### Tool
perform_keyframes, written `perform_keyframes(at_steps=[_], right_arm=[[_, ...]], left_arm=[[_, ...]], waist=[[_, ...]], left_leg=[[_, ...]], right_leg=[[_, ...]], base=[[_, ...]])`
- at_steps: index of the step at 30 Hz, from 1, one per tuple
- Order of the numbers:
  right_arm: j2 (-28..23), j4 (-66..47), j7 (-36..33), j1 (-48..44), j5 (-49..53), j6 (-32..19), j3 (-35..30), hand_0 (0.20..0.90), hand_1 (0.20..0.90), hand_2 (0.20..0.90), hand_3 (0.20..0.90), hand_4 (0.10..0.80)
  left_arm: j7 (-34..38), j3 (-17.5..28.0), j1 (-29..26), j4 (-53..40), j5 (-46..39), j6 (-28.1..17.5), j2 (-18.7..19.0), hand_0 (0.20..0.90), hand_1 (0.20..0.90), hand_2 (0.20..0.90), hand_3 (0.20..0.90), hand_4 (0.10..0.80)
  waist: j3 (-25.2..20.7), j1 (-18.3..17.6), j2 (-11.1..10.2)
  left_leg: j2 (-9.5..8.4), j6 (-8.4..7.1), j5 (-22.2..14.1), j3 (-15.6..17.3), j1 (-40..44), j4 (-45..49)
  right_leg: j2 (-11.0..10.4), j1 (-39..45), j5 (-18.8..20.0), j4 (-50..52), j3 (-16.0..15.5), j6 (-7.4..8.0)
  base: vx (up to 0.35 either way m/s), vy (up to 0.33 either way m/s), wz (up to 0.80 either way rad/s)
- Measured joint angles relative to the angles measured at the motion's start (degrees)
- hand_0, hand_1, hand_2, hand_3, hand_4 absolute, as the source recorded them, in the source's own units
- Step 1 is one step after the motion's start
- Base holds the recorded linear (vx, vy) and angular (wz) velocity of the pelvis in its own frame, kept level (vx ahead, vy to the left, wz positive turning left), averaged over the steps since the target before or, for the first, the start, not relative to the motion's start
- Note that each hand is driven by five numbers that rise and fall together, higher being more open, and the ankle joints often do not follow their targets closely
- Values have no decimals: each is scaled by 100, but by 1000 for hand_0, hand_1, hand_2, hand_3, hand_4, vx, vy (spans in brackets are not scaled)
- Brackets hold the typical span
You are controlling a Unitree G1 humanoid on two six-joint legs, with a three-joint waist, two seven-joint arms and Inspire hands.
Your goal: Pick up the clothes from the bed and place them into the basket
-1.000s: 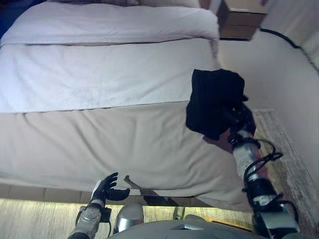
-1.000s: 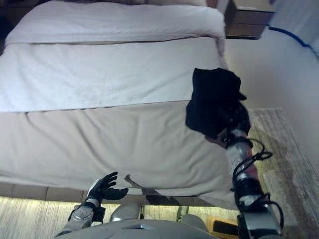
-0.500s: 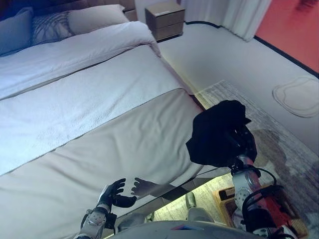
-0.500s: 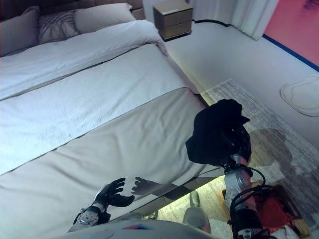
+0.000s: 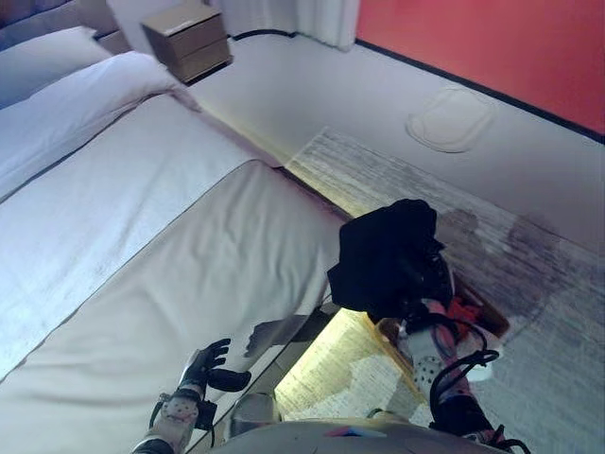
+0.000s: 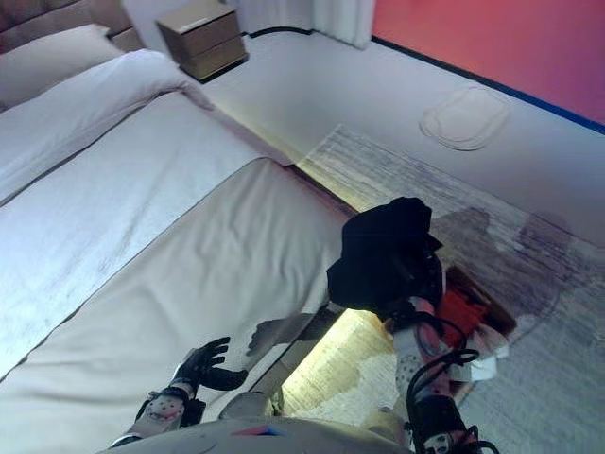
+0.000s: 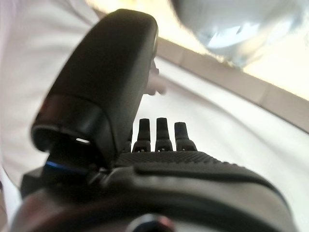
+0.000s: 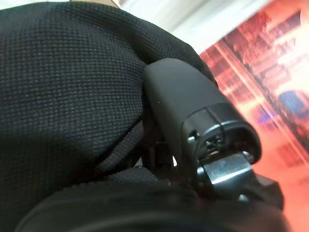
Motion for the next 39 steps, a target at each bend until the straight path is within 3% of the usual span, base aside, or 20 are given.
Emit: perform_keyframes(at_steps=[1,2,3,4,5,7,9,10,12,13,14,15,17,21,33,39], right_arm=[[32,55,-103,-34,-2,36,160,300,300,300,200,100],[74,56,-199,6,-4,44,268,300,300,300,200,100],[162,54,-261,45,-12,43,342,300,300,300,200,100],[288,62,-356,77,-15,40,366,300,300,300,200,100],[319,124,-432,82,-14,40,360,300,300,300,200,100],[209,221,-671,136,-12,40,329,300,300,300,200,100],[73,579,-793,141,-2,34,221,300,300,300,200,100],[71,796,-843,142,11,36,106,300,300,300,200,100],[-74,1203,-920,70,49,38,-22,300,300,300,200,100],[-196,1407,-923,-68,48,35,-8,300,300,300,200,100],[-330,1536,-936,-164,49,43,5,300,300,300,200,100],[-447,1623,-970,-174,44,45,-50,300,300,300,200,100],[-390,1845,-1038,-167,49,67,-95,300,300,300,200,100],[-225,2503,-1091,-177,61,67,-245,300,300,300,200,100],[-127,2878,-1046,-637,36,65,-557,300,300,300,200,100],[-464,3206,-1012,-773,42,78,-900,300,300,300,200,100]], left_arm=[[73,126,-1,57,-34,69,-7,900,900,900,900,800],[97,160,6,28,-41,70,24,900,900,900,900,800],[80,159,68,26,-39,43,100,900,900,900,900,800],[56,161,96,35,-37,11,204,900,900,900,900,800],[55,158,92,76,-35,8,187,900,900,900,900,800],[18,139,98,70,-30,-40,70,900,900,900,900,800],[-6,149,123,75,-34,-75,-66,900,900,900,900,800],[-19,164,91,72,-45,-124,-36,900,900,900,900,800],[-24,196,127,-38,-42,-282,-82,900,900,900,900,800],[-26,208,149,-59,-40,-288,-134,900,900,900,900,800],[-25,210,157,-32,-33,-261,-192,900,900,900,900,800],[-21,206,168,53,-36,-246,-261,900,900,900,900,800],[20,262,146,42,-37,-242,-155,900,900,900,900,800],[5,370,2,45,-34,-241,-12,900,900,900,900,800],[-25,367,323,86,22,-240,3,900,900,900,900,800],[-88,365,465,90,33,-246,9,900,900,900,900,800]], waist=[[15,92,-83],[-12,140,-141],[-51,116,-219],[-99,84,-443],[-125,64,-442],[-116,-29,-293],[-107,-8,-232],[-73,16,-288],[-61,236,-270],[-34,288,-136],[-11,266,55],[-10,245,305],[44,225,233],[139,291,21],[73,487,198],[14,675,291]], left_leg=[[263,-31,36,395,-40,184],[415,-62,12,556,-5,268],[442,-150,-54,664,15,289],[355,-211,-55,696,43,326],[439,-221,-46,681,48,374],[583,-236,-17,495,39,485],[641,-344,57,188,-80,883],[616,-412,-50,-128,-349,1312],[168,-620,-192,-1378,-409,877],[44,-602,-179,-1599,-384,539],[5,-521,-115,-1623,-338,246],[31,-361,176,-1677,-300,148],[-17,-460,190,-1554,-286,220],[-146,-393,243,-1652,-174,202],[-206,-402,236,-1803,-77,184],[-231,-464,193,-1872,-152,187]], right_leg=[[25,9,-365,-9,-241,-251],[-1,-29,-496,295,-520,-326],[-93,-44,-506,567,-595,-304],[-171,-17,-594,500,-541,-34],[-66,42,-534,326,-447,57],[179,279,-335,-116,-381,53],[233,385,-262,-390,-227,-46],[212,507,-166,-557,-89,-195],[141,446,3,-769,331,-213],[169,367,81,-775,540,-164],[236,361,104,-775,612,-128],[363,379,86,-777,670,-92],[241,401,91,-802,460,-51],[120,574,104,-807,324,56],[63,742,26,-808,146,162],[30,724,16,-808,51,162]], base=[[-180,-277,-159],[-157,-252,-110],[-83,-183,-79],[-53,-143,-51],[-47,-121,-42],[-12,-89,-23],[8,-47,-25],[-39,-14,-34],[-54,59,-88],[-14,101,-120],[8,65,-97],[29,38,-76],[58,23,-43],[87,4,18],[35,-18,7],[28,-32,8]])
